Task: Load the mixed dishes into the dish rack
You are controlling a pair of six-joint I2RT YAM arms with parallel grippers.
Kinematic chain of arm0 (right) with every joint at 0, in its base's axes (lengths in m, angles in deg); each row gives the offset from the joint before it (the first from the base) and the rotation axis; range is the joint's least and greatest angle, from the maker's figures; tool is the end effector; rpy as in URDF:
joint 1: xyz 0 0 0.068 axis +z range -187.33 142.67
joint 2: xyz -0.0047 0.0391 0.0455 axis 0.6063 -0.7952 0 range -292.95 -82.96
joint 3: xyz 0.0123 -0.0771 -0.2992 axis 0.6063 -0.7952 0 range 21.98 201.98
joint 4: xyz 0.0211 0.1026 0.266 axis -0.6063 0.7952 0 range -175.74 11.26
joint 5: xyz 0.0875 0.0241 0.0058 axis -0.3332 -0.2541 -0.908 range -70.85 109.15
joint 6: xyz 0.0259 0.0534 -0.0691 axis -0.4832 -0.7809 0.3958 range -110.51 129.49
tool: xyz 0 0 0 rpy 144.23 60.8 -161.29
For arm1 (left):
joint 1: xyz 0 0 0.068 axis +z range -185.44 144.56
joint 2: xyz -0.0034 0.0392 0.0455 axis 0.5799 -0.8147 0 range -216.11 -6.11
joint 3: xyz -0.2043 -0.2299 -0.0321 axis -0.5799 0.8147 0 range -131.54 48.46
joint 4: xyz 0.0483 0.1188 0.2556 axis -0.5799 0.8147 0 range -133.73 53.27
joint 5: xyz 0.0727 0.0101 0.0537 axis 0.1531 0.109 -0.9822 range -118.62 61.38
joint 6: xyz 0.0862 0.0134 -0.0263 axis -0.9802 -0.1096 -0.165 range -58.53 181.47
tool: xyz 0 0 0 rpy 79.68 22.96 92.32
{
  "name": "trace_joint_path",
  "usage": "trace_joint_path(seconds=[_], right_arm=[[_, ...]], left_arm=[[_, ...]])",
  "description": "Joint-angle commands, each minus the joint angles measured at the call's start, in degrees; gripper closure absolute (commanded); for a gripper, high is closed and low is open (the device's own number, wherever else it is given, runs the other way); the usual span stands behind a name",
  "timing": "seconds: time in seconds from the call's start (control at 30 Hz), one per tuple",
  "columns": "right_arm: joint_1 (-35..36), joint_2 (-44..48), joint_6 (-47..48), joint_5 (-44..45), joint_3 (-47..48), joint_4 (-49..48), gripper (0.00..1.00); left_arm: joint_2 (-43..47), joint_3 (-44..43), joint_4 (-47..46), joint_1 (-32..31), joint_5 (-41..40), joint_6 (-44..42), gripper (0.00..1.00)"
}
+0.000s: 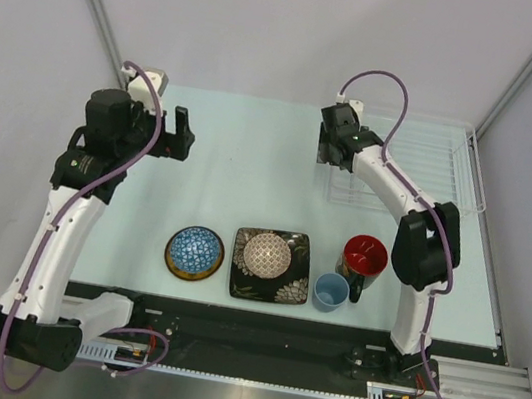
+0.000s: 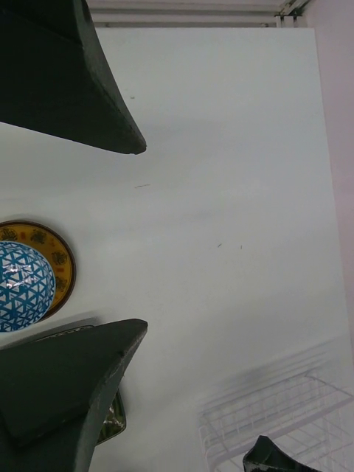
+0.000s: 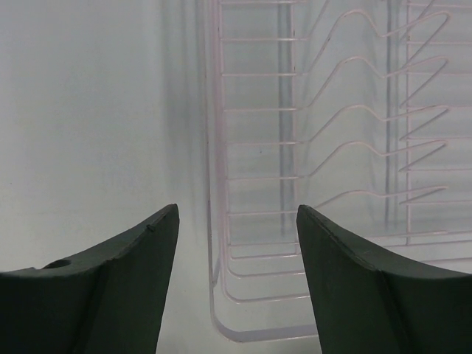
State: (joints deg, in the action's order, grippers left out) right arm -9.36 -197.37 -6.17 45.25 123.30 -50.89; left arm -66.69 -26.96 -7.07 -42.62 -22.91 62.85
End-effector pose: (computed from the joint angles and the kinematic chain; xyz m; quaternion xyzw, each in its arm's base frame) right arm 0.4767 0.2125 0.2757 -0.0169 0.9127 -0.0659 0.4028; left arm 0.2595 -0.0409 0.4458 0.0697 0.8247 -0.0830 0.5551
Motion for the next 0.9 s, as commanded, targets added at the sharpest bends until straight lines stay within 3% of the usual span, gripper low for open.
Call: trace_joint_path(seconds=[0.0, 0.27, 0.43, 0.57, 0.87], right_arm=[[0.95, -0.55, -0.33, -0.18, -1.47, -1.98, 0.32], [3.58, -5.29, -1.39, -0.97, 0.71, -0.84, 0.36], [6.48, -6.96, -0.51, 0.17, 2.39, -0.05, 0.45], [9.38, -8.72, 0.01, -0.18, 5.55, 1.45, 0.41], [16.15, -20.49, -0.60, -1.67, 27.24, 9.00, 0.39]], left_arm=[[-0.77, 0.62, -2.03, 0.50, 3.07, 2.04, 0.00], [0.55, 2.82, -4.32, 0.85, 4.13, 1.78, 0.00], [-0.16, 1.59, -4.14, 1.11, 4.48, 1.25, 0.00], [0.19, 1.32, -4.76, 1.20, 4.92, 1.51, 0.00], [2.83, 5.62, -6.60, 1.29, 3.43, -0.07, 0.00]])
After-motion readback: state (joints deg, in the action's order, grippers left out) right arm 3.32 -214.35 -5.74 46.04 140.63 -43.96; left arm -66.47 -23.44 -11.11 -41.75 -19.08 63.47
